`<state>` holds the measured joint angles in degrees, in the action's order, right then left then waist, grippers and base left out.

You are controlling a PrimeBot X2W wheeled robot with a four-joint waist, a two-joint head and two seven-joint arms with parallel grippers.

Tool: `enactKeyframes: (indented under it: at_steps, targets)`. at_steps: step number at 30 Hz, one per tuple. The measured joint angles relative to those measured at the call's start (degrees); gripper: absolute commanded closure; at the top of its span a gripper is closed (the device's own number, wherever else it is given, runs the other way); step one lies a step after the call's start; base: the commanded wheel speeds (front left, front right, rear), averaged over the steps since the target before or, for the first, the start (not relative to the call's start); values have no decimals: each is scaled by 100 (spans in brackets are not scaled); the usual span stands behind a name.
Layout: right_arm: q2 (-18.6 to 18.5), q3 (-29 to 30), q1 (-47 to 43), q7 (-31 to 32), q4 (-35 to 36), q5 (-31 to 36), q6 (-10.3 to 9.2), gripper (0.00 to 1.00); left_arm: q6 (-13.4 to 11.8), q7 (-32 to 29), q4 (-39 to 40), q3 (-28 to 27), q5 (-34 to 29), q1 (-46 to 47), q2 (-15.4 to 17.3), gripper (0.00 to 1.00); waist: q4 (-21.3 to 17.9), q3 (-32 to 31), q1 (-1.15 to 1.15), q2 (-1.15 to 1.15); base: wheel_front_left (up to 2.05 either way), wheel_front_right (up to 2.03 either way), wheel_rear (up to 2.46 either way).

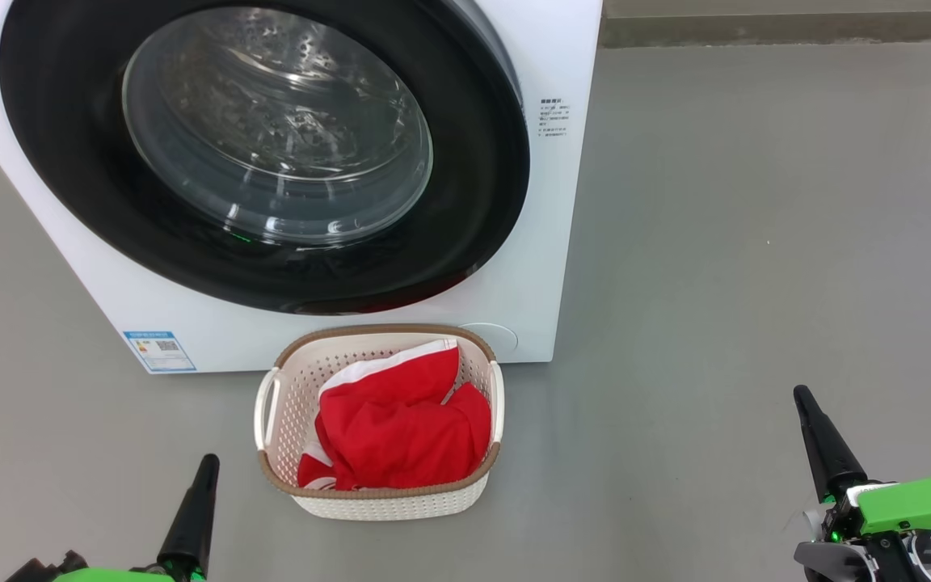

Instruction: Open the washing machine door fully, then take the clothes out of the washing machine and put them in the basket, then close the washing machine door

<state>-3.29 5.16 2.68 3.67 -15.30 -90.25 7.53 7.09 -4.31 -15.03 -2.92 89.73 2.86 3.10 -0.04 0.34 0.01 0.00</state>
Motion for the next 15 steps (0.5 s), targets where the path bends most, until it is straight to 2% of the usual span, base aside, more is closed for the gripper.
enactKeyframes:
  at_steps: [6,15]
  targets:
    - [-2,20,24,96,-4,-296,0,100,0,-75,-12,-33,302,108,-8,100,4,-16,0,0,0,0,0]
    - [-1,45,104,100,-8,-309,0,100,0,-100,-15,-47,321,108,-11,100,4,-16,0,0,0,0,0]
